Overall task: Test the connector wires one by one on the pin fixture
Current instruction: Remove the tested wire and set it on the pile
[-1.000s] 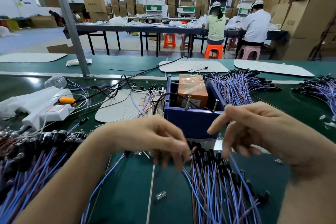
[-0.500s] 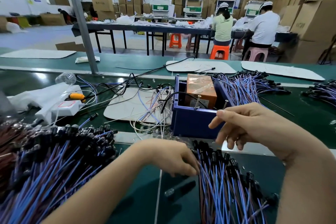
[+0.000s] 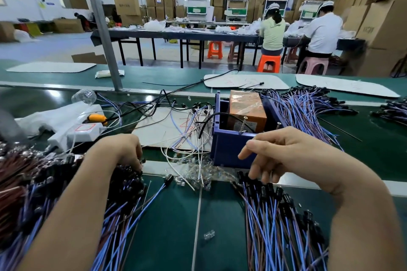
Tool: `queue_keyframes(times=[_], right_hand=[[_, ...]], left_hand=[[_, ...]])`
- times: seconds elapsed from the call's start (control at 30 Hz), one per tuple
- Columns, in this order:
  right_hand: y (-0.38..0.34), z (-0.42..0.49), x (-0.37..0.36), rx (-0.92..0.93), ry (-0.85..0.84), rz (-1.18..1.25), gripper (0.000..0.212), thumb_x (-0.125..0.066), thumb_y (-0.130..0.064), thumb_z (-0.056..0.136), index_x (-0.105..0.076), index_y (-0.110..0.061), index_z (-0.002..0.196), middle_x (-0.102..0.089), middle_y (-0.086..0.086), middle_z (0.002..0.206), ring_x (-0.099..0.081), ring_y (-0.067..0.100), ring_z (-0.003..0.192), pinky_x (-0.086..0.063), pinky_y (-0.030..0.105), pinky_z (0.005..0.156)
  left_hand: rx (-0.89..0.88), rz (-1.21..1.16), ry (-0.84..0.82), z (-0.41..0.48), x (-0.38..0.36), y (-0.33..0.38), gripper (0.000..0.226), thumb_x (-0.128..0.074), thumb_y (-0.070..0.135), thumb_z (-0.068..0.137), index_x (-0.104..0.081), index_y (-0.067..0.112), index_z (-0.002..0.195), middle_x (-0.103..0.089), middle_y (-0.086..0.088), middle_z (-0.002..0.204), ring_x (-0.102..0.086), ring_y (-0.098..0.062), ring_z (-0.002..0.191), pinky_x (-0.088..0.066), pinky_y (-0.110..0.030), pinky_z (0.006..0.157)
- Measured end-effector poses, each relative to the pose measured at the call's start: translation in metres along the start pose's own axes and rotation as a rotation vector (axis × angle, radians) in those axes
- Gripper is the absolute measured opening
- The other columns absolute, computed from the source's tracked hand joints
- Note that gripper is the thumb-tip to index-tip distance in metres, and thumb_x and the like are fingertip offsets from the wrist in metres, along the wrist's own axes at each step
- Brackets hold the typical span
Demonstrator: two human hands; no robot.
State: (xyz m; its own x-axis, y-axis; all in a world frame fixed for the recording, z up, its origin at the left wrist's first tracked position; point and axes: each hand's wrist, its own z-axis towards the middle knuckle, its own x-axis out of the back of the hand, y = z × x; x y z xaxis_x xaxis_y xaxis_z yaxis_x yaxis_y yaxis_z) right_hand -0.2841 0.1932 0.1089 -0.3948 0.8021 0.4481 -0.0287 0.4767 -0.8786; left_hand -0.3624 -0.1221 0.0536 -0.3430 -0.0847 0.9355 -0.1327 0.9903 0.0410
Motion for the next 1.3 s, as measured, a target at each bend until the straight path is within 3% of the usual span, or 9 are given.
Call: queue_keyframes(times=[0.27,0.33,0.47,0.73,0.93,1.07,1.13,1.2,1.3], right_hand=[[0.0,0.003,-0.003,0.005,-0.023,0.004,0.029,-0.051,-0.03,0.096,-0.071,-0.01,0.093,-0.073,0.012,0.074,-0.06,0.014,0.057,-0.047,0.022,0.056],[0.001,0.004,-0.004,0.006,-0.027,0.007,0.028,-0.051,-0.03,0.096,-0.071,-0.01,0.093,-0.073,0.012,0.075,-0.06,0.014,0.057,-0.047,0.022,0.056],[0.002,0.005,-0.004,0.022,-0.041,0.019,0.028,-0.051,-0.029,0.096,-0.07,-0.009,0.095,-0.073,0.012,0.074,-0.06,0.013,0.058,-0.048,0.02,0.054],[0.002,0.007,-0.005,0.05,-0.054,0.102,0.028,-0.049,-0.025,0.098,-0.067,-0.004,0.1,-0.071,0.015,0.073,-0.059,0.016,0.056,-0.05,0.02,0.053],[-0.014,0.023,-0.036,0.092,-0.046,0.39,0.021,-0.045,-0.012,0.101,-0.056,-0.005,0.117,-0.072,0.02,0.078,-0.064,0.025,0.058,-0.057,0.028,0.059],[-0.024,0.03,-0.062,0.255,-0.1,0.421,0.025,-0.057,-0.008,0.095,-0.057,-0.018,0.117,-0.069,0.012,0.076,-0.059,0.023,0.056,-0.056,0.028,0.055],[-0.028,0.032,-0.069,0.375,-0.056,0.414,0.013,-0.059,-0.008,0.093,-0.064,-0.02,0.091,-0.067,0.003,0.071,-0.056,0.017,0.052,-0.052,0.024,0.051],[-0.03,0.033,-0.071,0.455,0.007,0.439,0.03,-0.056,0.0,0.092,-0.064,-0.02,0.071,-0.064,-0.004,0.065,-0.054,0.014,0.051,-0.049,0.022,0.049],[-0.028,0.034,-0.068,0.537,0.085,0.484,0.029,-0.052,0.001,0.093,-0.068,-0.015,0.074,-0.065,0.003,0.071,-0.057,0.019,0.059,-0.05,0.026,0.054]], left_hand=[[-0.022,-0.029,0.054,0.002,-0.004,0.014,0.008,-0.069,0.017,0.079,-0.065,0.024,0.077,-0.068,0.001,0.094,-0.061,-0.017,0.089,-0.048,-0.025,0.075],[-0.021,-0.01,0.071,0.003,-0.008,0.02,0.011,-0.071,0.018,0.077,-0.063,0.021,0.083,-0.065,0.0,0.094,-0.059,-0.018,0.088,-0.045,-0.023,0.07],[-0.014,0.051,0.019,0.005,-0.018,0.028,0.039,-0.075,0.019,0.075,-0.063,0.018,0.112,-0.063,-0.003,0.117,-0.059,-0.022,0.107,-0.048,-0.027,0.085],[-0.065,-0.079,0.212,-0.006,0.0,0.032,0.012,-0.062,0.014,0.088,-0.068,0.015,0.098,-0.067,-0.004,0.097,-0.06,-0.018,0.083,-0.043,-0.024,0.07],[-0.563,-0.793,0.757,-0.061,0.037,0.054,0.015,-0.061,0.014,0.091,-0.059,0.027,0.086,-0.068,0.01,0.074,-0.056,-0.002,0.052,-0.046,-0.015,0.056],[-1.089,-0.993,0.72,-0.111,0.041,0.083,0.014,-0.061,0.011,0.09,-0.06,0.023,0.097,-0.07,0.012,0.087,-0.055,-0.001,0.06,-0.047,-0.014,0.061],[-1.155,-0.967,0.696,-0.122,0.038,0.092,0.019,-0.065,0.01,0.085,-0.064,0.023,0.099,-0.069,0.016,0.086,-0.055,0.0,0.06,-0.045,-0.011,0.061],[-1.125,-0.893,0.751,-0.125,0.035,0.099,0.021,-0.069,0.012,0.082,-0.068,0.026,0.098,-0.063,0.015,0.093,-0.053,0.0,0.065,-0.042,-0.008,0.064],[-1.096,-0.804,0.792,-0.122,0.032,0.101,0.025,-0.073,0.029,0.077,-0.071,0.034,0.101,-0.055,0.01,0.114,-0.054,-0.002,0.092,-0.039,-0.011,0.081]])
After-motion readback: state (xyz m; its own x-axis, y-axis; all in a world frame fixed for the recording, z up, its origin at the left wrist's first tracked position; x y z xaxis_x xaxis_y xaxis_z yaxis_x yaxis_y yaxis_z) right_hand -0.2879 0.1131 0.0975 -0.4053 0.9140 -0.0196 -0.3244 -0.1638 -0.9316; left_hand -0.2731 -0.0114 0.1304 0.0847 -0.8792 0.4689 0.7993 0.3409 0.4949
